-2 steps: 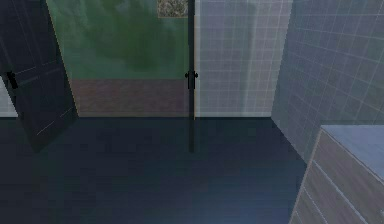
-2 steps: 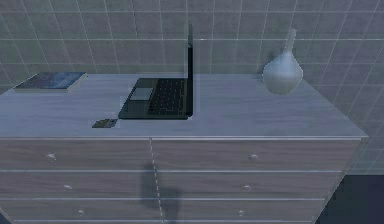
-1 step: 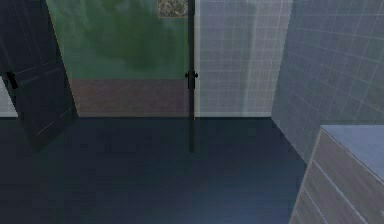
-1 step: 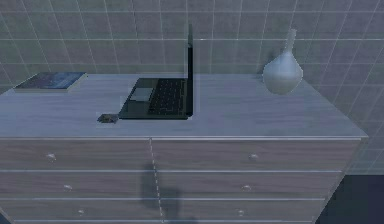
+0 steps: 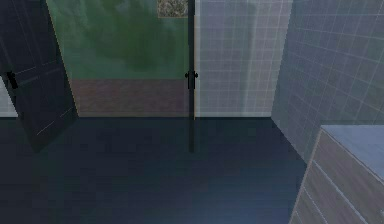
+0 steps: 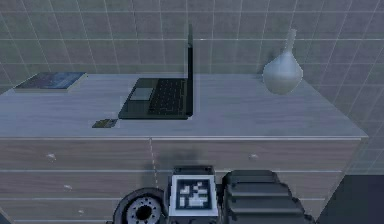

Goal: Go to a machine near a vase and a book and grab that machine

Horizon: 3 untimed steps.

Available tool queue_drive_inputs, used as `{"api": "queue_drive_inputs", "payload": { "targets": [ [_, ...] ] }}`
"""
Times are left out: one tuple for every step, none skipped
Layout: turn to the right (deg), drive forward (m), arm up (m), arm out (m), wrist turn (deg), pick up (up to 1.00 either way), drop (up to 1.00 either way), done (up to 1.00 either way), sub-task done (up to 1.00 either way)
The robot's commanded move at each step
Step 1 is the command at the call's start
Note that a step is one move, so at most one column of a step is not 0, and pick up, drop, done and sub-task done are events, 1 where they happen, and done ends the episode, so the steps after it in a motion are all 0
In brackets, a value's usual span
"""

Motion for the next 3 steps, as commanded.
{"api": "queue_drive_inputs", "payload": {
  "targets": [
    [0.0, 0.00, 0.00, 0.38, 0.0, 0.00, 0.00, 0.00, 0.00],
    [0.0, 0.00, 0.00, 0.00, 45.0, 0.00, 0.00, 0.00, 0.00],
    [0.0, 0.00, 0.00, 0.00, 45.0, 0.00, 0.00, 0.00, 0.00]
  ]
}}
